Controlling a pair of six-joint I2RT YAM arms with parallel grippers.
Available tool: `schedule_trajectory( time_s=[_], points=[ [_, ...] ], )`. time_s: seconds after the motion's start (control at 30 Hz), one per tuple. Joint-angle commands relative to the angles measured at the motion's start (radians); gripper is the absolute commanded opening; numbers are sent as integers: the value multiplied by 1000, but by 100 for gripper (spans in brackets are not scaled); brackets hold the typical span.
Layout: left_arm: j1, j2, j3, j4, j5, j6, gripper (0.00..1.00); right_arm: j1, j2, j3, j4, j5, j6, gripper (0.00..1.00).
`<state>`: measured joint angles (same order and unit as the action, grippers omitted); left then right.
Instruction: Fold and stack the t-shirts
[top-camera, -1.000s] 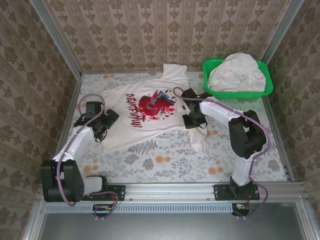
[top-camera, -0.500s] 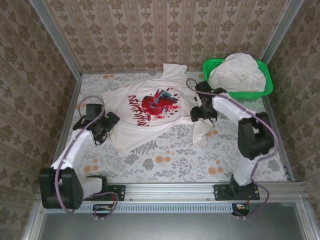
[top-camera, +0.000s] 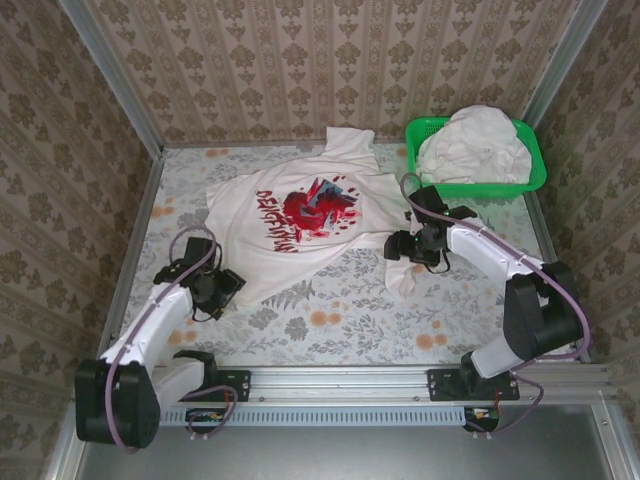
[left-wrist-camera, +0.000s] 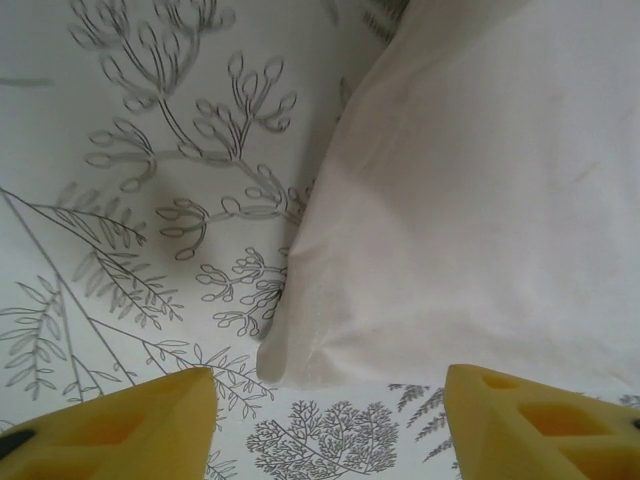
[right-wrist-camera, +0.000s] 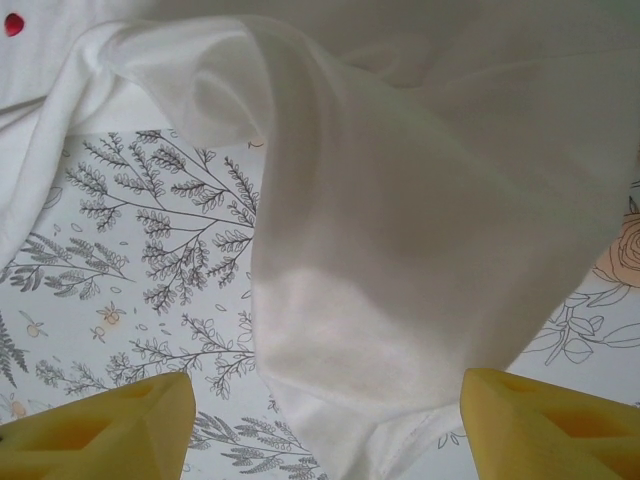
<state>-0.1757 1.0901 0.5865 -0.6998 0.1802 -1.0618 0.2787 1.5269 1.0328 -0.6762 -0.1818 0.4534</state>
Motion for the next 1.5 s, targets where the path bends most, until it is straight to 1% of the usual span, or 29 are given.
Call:
schedule_trajectory(
  time_s=[0.0, 0.13, 0.2, 0.27, 0.3, 0.33, 0.43, 0.5, 0.63, 0.7, 0.8, 0.93, 1.0, 1.07, 1.17, 1.27, 1.37, 1.47],
  points=[
    [-7, 80, 7, 32, 97, 18, 56, -17, 6, 17, 24, -24, 55, 70],
    [-18, 146, -6, 77, 143, 14, 44, -52, -14, 6, 21, -24, 85, 69],
    [-15, 164, -14, 87, 152, 10, 31, -73, -35, -6, 22, -21, 100, 69],
    [-4, 160, -14, 74, 149, 15, 10, -97, -63, -24, 20, -14, 109, 69],
    [4, 150, -10, 60, 142, 22, 3, -105, -76, -34, 14, -9, 113, 68],
    [14, 135, -3, 40, 133, 32, 0, -113, -93, -44, 11, -4, 117, 68],
    [61, 89, 22, -30, 119, 76, 0, -125, -128, -87, -1, 8, 130, 68],
    [103, 70, 39, -77, 119, 109, 0, -127, -181, -115, -3, 9, 142, 67],
    [180, 35, 94, -178, 75, 179, 0, -125, -224, -173, -6, -14, 153, 67],
    [216, 28, 110, -197, 70, 197, 0, -121, -248, -200, 1, -35, 144, 67],
    [264, 20, 121, -221, 56, 205, 0, -88, -278, -227, 19, -56, 109, 66],
    [294, 9, 124, -211, 55, 202, 0, -18, -283, -259, 69, -56, 82, 64],
    [298, 21, 124, -199, 65, 202, 0, -2, -263, -286, 104, -38, 94, 59],
    [301, 30, 122, -196, 64, 203, 0, -2, -241, -295, 116, -13, 99, 52],
    [303, 33, 119, -195, 49, 205, 0, -9, -210, -284, 102, 19, 88, 48],
    [306, 31, 110, -183, 51, 202, 0, -16, -189, -284, 112, 13, 90, 46],
    [308, 33, 94, -155, 68, 187, 0, -19, -168, -286, 165, -10, 100, 44],
    [306, 33, 82, -136, 76, 174, 0, -21, -110, -281, 188, -30, 98, 44]
  ],
)
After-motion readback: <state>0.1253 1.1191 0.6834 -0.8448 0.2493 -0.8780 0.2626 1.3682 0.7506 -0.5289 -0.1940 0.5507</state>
